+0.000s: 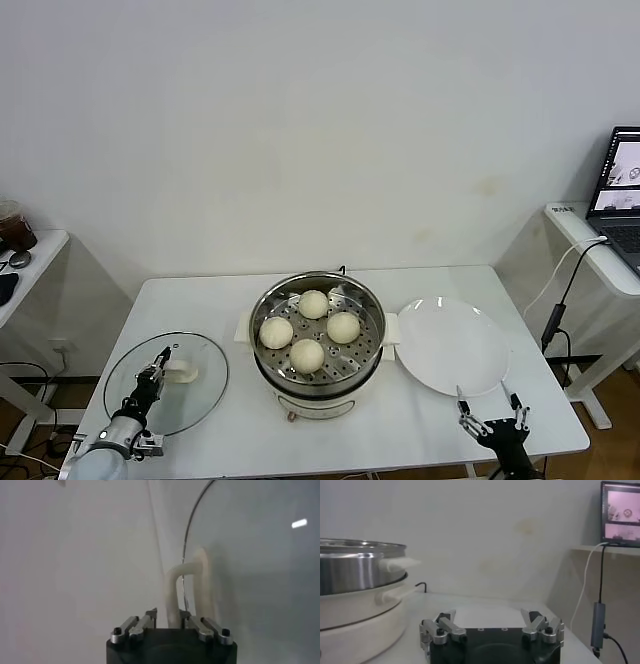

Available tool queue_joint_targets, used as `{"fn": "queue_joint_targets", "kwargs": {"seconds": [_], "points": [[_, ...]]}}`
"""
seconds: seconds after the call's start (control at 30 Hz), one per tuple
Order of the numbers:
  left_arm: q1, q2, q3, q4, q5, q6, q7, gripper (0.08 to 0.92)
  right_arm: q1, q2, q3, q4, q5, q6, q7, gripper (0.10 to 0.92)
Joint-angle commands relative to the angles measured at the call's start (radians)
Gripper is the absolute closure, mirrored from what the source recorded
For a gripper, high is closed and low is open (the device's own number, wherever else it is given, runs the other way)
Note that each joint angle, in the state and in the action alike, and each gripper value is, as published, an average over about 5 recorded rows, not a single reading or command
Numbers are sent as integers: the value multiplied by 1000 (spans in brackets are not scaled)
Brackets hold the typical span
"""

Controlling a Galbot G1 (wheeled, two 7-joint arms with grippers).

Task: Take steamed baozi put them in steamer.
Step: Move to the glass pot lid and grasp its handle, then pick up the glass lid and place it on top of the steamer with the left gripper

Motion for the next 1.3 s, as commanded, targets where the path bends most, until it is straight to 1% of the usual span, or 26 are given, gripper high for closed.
{"fn": "queue_joint_targets", "kwargs": {"seconds": [0.03, 0.1, 0.23, 0.37, 0.53, 0.7, 0.83, 0.97, 1.07, 1.13, 1.3], "points": [[99, 18, -26, -166, -93, 32, 24, 825, -16, -16, -7, 10, -6, 10, -3, 203], [152, 35, -35, -249, -133, 86, 45, 828, -20, -22, -9, 14, -7, 15, -4, 203], [249, 79, -52, -420, -241, 232, 77, 828, -28, -40, -18, 14, -16, 30, -8, 203], [293, 117, -83, -553, -301, 326, 135, 828, -34, -57, -30, 13, -21, 39, -12, 203], [259, 159, -89, -698, -332, 430, 234, 828, -26, -65, -60, -8, -46, 56, -14, 203], [168, 216, 4, -813, -407, 583, 329, 828, -6, -59, -87, -38, -121, 85, -3, 203], [52, 261, 149, -817, -420, 643, 373, 828, 23, -37, -98, -82, -207, 121, 19, 203], [-99, 260, 334, -781, -413, 698, 386, 828, 51, -16, -103, -125, -251, 143, 35, 203], [-216, 221, 454, -734, -388, 739, 404, 828, 65, -8, -105, -147, -269, 151, 44, 203], [-287, 175, 515, -705, -348, 766, 427, 828, 73, -5, -107, -160, -285, 157, 53, 203], [-386, 61, 611, -667, -190, 807, 502, 828, 85, 3, -116, -181, -319, 162, 67, 203]]}}
